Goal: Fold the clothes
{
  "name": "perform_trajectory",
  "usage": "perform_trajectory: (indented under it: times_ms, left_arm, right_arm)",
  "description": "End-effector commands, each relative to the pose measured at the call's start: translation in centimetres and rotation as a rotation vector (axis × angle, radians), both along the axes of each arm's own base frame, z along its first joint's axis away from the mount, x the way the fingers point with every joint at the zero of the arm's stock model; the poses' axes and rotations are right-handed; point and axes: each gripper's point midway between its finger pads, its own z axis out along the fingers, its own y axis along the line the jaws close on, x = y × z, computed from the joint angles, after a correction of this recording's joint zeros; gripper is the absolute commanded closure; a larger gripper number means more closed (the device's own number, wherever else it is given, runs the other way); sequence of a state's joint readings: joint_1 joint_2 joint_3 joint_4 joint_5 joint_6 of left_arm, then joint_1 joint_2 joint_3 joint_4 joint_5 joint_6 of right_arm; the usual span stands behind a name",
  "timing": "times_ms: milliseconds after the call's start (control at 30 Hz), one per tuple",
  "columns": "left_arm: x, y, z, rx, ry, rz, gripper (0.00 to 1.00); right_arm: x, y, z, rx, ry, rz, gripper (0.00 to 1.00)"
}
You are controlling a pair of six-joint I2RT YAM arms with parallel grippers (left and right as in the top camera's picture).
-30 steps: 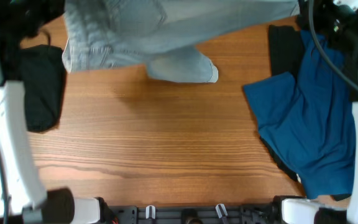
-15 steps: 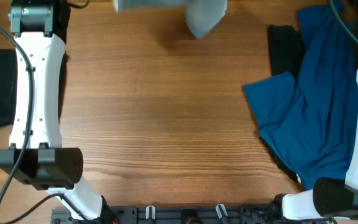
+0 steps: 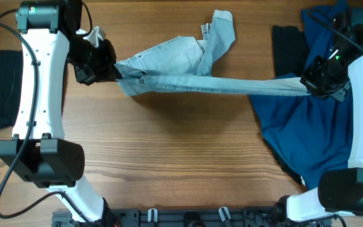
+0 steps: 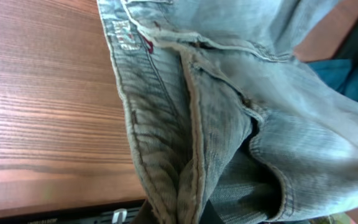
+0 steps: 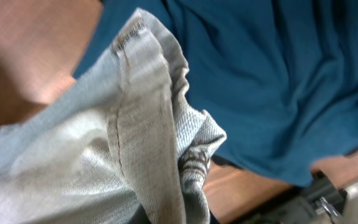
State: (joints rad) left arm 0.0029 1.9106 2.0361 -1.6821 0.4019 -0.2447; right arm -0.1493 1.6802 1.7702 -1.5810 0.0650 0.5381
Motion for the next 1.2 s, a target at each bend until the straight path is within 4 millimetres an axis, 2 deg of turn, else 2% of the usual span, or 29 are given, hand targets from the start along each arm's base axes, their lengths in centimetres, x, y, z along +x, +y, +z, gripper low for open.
perform_trajectory:
  times_ms: [0, 100, 133, 267, 333, 367, 400, 433, 467, 500, 533, 633, 700, 733, 800, 867, 900, 933, 967, 1000, 1033, 1067, 1167]
  left_arm:
    - [-3.1, 6.6, -2.8, 0.268, 0.096, 0.031, 0.96]
    - [-6.2, 7.0, -5.7, 0.290, 0.236, 0.013, 0.96]
    - [-6.8, 7.2, -6.5, 0.287, 0.270, 0.023, 0.96]
    - [-10.2, 6.9, -9.4, 0.272, 0.424, 0.024, 0.96]
    - [-11.3, 6.3, -9.7, 0.239, 0.472, 0.023, 0.96]
    - [-11.6, 6.2, -9.7, 0.239, 0.481, 0.020, 0.96]
    - [-11.6, 6.2, -9.6, 0.240, 0.479, 0.018, 0.96]
    - [-11.6, 6.2, -9.5, 0.241, 0.474, 0.017, 0.77]
    - [-11.7, 6.4, -9.4, 0.253, 0.467, 0.017, 0.35]
    - [-11.6, 6.5, -9.3, 0.261, 0.459, 0.017, 0.27]
    - [-11.1, 6.8, -9.4, 0.270, 0.437, 0.021, 0.26]
    - [-10.4, 7.1, -9.4, 0.271, 0.409, 0.047, 0.25]
    - [-8.7, 7.1, -9.9, 0.269, 0.345, 0.089, 0.25]
    - [-6.7, 6.6, -10.3, 0.234, 0.270, 0.119, 0.26]
    - [-2.6, 5.7, -10.7, 0.166, 0.102, 0.141, 0.32]
    - [2.4, 5.3, -10.9, 0.133, -0.087, 0.146, 0.47]
    - [3.9, 5.3, -11.2, 0.133, -0.140, 0.147, 0.54]
    - [4.8, 5.3, -11.7, 0.133, -0.161, 0.146, 0.55]
    - [5.4, 5.3, -12.4, 0.134, -0.166, 0.146, 0.53]
    - [5.9, 5.4, -13.2, 0.133, -0.165, 0.146, 0.52]
    - [6.5, 5.4, -14.1, 0.133, -0.166, 0.145, 0.52]
    - [7.3, 5.5, -15.2, 0.133, -0.173, 0.146, 0.51]
    - [9.1, 5.6, -18.3, 0.130, -0.185, 0.147, 0.47]
  right_arm:
    - [-2.8, -8.1, 1.5, -0.330, 0.105, -0.043, 0.96]
    - [-1.8, -3.9, 0.0, -0.081, 0.079, 0.180, 0.96]
    - [-2.0, -3.6, -0.4, -0.062, 0.085, 0.181, 0.96]
    - [-5.6, -2.8, -5.3, -0.009, 0.273, 0.149, 0.96]
    - [-7.2, -2.4, -7.8, 0.013, 0.343, 0.133, 0.96]
    - [-7.7, -2.3, -8.2, 0.018, 0.361, 0.133, 0.95]
    - [-8.2, -2.2, -8.6, 0.025, 0.382, 0.135, 0.77]
    - [-8.3, -2.2, -8.5, 0.026, 0.383, 0.138, 0.56]
    - [-8.2, -2.1, -8.6, 0.029, 0.382, 0.138, 0.46]
    - [-8.1, -2.2, -8.6, 0.027, 0.375, 0.138, 0.44]
    - [-7.5, -2.3, -8.6, 0.020, 0.351, 0.137, 0.43]
    - [-3.7, -2.0, -7.6, 0.039, 0.187, 0.161, 0.48]
    - [1.3, -0.2, -5.5, 0.137, -0.038, 0.228, 0.53]
    - [4.2, 1.9, -4.0, 0.226, -0.185, 0.301, 0.55]
    - [8.5, 5.2, -1.7, 0.314, -0.398, 0.412, 0.55]
    - [11.2, 8.3, -1.5, 0.306, -0.476, 0.492, 0.52]
    - [12.4, 10.6, -2.0, 0.311, -0.494, 0.550, 0.48]
    - [13.1, 12.4, -2.7, 0.306, -0.497, 0.593, 0.46]
    - [14.2, 14.8, -3.9, 0.312, -0.501, 0.632, 0.43]
    - [15.1, 16.3, -5.0, 0.314, -0.505, 0.647, 0.38]
    - [16.0, 17.5, -5.7, 0.316, -0.520, 0.659, 0.36]
    - [17.5, 19.6, -7.1, 0.325, -0.548, 0.689, 0.35]
    - [20.0, 23.3, -9.2, 0.349, -0.618, 0.713, 0.33]
